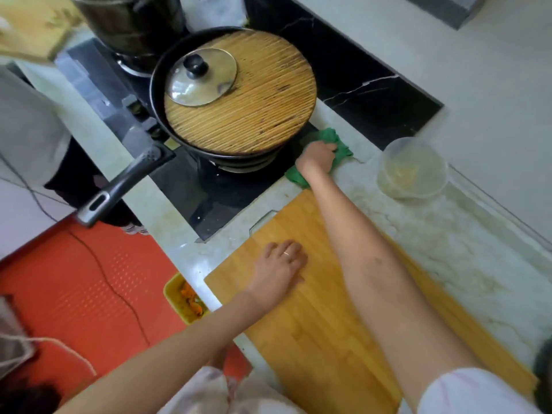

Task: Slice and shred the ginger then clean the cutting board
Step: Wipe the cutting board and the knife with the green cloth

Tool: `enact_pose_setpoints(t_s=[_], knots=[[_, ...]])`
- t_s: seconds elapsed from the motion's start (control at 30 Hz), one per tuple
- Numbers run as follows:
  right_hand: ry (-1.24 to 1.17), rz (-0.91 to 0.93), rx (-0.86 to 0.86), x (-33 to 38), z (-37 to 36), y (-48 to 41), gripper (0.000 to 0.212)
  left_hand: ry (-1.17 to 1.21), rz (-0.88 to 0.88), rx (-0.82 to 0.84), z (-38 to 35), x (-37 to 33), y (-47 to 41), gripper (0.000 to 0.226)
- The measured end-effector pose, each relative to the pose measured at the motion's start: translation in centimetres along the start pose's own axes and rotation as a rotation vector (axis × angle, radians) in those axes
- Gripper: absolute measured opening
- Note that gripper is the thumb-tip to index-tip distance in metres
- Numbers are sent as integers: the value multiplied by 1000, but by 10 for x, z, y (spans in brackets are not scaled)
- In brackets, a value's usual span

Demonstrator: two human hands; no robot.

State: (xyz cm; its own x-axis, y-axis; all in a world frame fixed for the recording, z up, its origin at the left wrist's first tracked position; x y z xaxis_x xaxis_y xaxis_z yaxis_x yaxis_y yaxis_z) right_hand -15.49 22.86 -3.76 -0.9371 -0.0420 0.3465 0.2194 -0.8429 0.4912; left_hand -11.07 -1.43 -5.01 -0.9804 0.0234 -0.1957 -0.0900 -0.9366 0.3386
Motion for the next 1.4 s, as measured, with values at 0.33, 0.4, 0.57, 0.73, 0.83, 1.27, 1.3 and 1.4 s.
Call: enact_pose_setpoints(t_s=[0.33,0.4,0.57,0.73,0.83,1.27,1.3,1.4], knots=[[-45,-4,89,24,-31,51,28,55,107,81,-44,44,78,86],[10,18,112,30,-52,68,30,71,105,124,-35,41,71,82],[148,66,128,48,-77,103,42,7,136,92,-34,39,72,63],[37,69,89,57,-64,109,28,48,114,61,-33,40,99,46],[-29,62,-16,52,-59,117,20,96,95,45,-42,54,128,53],[-8,241,194,71,-141,208,26,10,18,178,-66,54,145,68],[-61,231,286,71,-151,215,24,-14,-4,172,-71,55,145,67],[-385,64,681,81,-191,243,39,-5,-81,167,-69,47,151,58]])
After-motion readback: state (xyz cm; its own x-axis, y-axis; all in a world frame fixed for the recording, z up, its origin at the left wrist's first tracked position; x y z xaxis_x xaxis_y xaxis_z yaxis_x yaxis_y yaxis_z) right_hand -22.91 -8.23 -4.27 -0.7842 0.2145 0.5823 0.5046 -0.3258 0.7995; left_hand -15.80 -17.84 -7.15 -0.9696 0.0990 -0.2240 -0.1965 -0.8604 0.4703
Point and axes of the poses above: each hand's wrist, its own y-axis away from the middle knuckle, its own z-axis out of the back of the hand, x = y × z, the point moved 5 cm from there along -y, towards the middle knuckle, and after that the axes turned 9 degrees about x, right-handed, at the moved point
